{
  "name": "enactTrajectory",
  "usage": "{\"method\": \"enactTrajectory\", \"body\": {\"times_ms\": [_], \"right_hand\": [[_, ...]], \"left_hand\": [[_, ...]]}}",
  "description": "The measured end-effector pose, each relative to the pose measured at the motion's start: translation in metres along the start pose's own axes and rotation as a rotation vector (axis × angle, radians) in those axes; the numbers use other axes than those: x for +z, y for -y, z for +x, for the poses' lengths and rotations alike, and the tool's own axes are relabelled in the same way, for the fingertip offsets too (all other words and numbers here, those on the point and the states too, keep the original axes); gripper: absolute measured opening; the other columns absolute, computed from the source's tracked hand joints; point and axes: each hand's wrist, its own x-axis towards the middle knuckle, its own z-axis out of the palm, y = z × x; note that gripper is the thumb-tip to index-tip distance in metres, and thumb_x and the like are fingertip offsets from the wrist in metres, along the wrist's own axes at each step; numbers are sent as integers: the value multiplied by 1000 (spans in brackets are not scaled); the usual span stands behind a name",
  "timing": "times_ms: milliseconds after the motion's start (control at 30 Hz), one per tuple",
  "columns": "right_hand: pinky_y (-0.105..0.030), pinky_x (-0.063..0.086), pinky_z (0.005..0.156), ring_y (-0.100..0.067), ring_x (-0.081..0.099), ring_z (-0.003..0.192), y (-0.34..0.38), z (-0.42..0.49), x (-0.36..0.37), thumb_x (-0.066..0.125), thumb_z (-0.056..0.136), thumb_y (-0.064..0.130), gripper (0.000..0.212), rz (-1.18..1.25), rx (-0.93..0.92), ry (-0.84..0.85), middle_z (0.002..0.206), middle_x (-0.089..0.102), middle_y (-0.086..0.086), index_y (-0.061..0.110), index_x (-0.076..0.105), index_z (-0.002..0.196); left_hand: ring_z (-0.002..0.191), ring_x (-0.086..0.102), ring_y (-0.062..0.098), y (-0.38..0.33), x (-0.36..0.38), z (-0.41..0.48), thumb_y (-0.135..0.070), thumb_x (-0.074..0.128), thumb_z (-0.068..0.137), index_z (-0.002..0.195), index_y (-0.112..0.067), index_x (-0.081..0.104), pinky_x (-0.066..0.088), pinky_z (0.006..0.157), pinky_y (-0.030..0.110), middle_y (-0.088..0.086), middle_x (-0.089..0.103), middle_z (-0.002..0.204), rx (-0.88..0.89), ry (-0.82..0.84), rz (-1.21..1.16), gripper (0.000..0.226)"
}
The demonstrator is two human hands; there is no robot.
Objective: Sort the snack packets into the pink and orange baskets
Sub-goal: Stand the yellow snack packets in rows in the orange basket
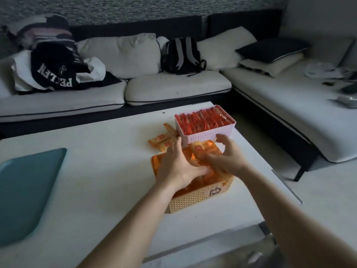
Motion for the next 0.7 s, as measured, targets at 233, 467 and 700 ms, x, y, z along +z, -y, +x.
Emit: {"method": "enactTrajectory", "body": {"times_ms": [233, 467, 700], "right_hand": [[-29, 58, 72, -15, 66, 93, 6, 14, -21, 61, 98, 30, 24, 11, -129, -211, 114, 69, -1, 15, 68, 116], [-31, 55, 72, -17, 62, 90, -9, 20, -45, 68, 87, 58, 54, -435, 108, 35, 117, 66, -3, 20, 62, 125], [-33, 62, 72, -15, 68, 83, -10, 20, -40, 65, 87, 39, 33, -342, 162, 105, 93, 65, 2, 21, 61, 115]], "left_hand": [[100, 63, 10, 16, -7, 14, -37, 69, 92, 101, -29, 68, 56, 83, 29, -13, 64, 105, 153, -248, -37, 12], [89, 63, 9, 4, 26, 38, -29, 68, 94, 100, -32, 66, 51, 65, 19, -12, 67, 104, 248, -157, 73, 6], [129, 46, 17, -17, 42, 63, -9, 60, 94, 125, -27, 61, 45, 101, 33, -6, 55, 137, 370, -47, 261, 36]]}}
